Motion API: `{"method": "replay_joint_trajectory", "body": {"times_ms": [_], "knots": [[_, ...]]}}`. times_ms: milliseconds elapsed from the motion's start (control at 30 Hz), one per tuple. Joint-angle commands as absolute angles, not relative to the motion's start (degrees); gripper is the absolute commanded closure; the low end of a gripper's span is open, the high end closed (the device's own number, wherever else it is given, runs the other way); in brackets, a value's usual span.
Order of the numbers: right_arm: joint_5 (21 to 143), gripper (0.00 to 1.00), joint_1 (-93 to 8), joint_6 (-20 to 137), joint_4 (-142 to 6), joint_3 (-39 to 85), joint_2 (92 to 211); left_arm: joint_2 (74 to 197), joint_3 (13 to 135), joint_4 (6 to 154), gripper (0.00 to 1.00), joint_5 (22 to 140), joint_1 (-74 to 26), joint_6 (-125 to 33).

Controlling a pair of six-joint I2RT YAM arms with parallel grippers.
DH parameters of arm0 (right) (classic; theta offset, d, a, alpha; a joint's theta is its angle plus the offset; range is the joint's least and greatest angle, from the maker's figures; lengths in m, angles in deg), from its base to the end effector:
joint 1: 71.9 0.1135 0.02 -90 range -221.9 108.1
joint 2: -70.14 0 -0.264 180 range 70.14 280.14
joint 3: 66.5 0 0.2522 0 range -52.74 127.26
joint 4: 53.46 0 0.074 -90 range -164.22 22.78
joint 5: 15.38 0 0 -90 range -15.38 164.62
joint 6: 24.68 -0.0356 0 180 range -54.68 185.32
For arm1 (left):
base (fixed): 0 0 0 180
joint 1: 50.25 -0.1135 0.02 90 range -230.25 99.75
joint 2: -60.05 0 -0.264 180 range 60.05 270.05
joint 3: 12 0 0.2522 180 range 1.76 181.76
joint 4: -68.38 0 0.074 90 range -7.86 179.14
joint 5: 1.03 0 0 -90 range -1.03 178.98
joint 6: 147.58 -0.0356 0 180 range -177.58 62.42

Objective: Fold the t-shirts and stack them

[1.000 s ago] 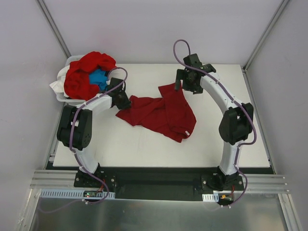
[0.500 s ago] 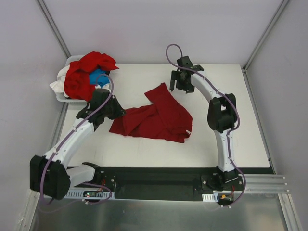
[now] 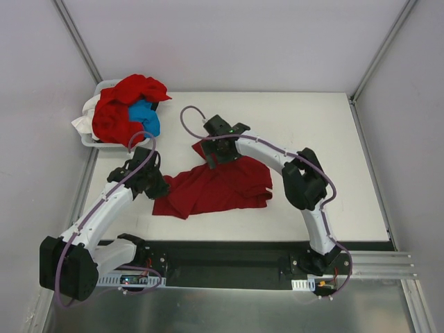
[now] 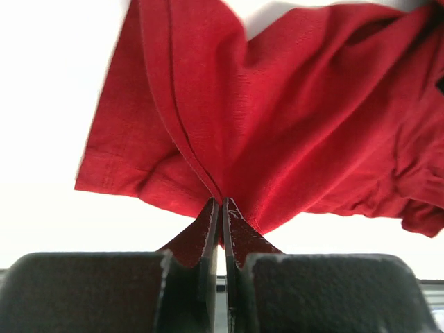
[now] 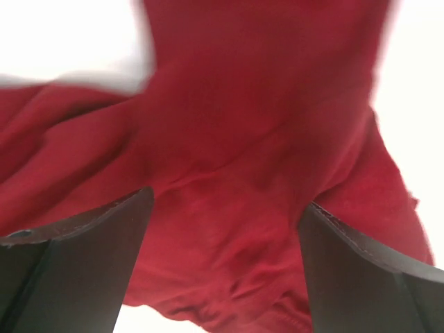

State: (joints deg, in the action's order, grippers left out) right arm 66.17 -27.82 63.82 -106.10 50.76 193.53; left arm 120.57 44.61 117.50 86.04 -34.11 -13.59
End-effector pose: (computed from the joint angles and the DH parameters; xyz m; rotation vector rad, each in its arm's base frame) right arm 0.3432 0.3251 0.2136 -0.8878 2.4250 0.1037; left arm 0.1989 -0.0595 0.2386 -0.5960 2.4952 -0.4864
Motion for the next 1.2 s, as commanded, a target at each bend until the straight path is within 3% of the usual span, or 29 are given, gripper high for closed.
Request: {"method": "replay_joint_trajectory", "body": {"times_ms": [0, 267, 367, 400, 467, 500, 600, 933, 1167], "knots": [[61.88, 0.12, -25.23, 65.86, -106.16, 51.23, 189.49, 118.77, 42.72, 121.43, 1.0, 87.83, -34.08, -11.09], [61.43, 0.16, -24.17, 65.5, -105.11, 50.35, 191.85, 113.59, 39.64, 122.75, 1.0, 88.36, -35.13, -11.08], [60.03, 0.37, -23.38, 65.68, -106.24, 50.09, 194.76, 112.09, 39.38, 123.62, 1.0, 88.71, -35.31, -11.26], [58.72, 0.52, -23.47, 65.59, -106.51, 49.39, 194.51, 111.65, 39.38, 123.98, 1.0, 88.62, -35.31, -11.52], [57.13, 0.64, -23.56, 65.59, -105.81, 47.03, 193.02, 110.16, 39.73, 124.68, 1.0, 88.62, -35.4, -11.7], [56.52, 0.77, -23.64, 65.85, -105.2, 43.97, 191.1, 109.63, 39.73, 125.12, 1.0, 90.02, -35.4, -11.96], [55.46, 0.99, -24.26, 66.2, -104.58, 39.39, 187.14, 109.01, 40.08, 126.0, 1.0, 90.47, -35.84, -12.49], [54.4, 0.99, -28.47, 60.84, -111.68, 19.8, 163.86, 111.29, 41.31, 126.35, 1.0, 90.64, -36.01, -16.71], [55.81, 0.99, -30.41, 56.27, -116.17, 7.39, 159.43, 112.52, 40.25, 126.35, 1.0, 85.91, -36.01, -19.16]]}}
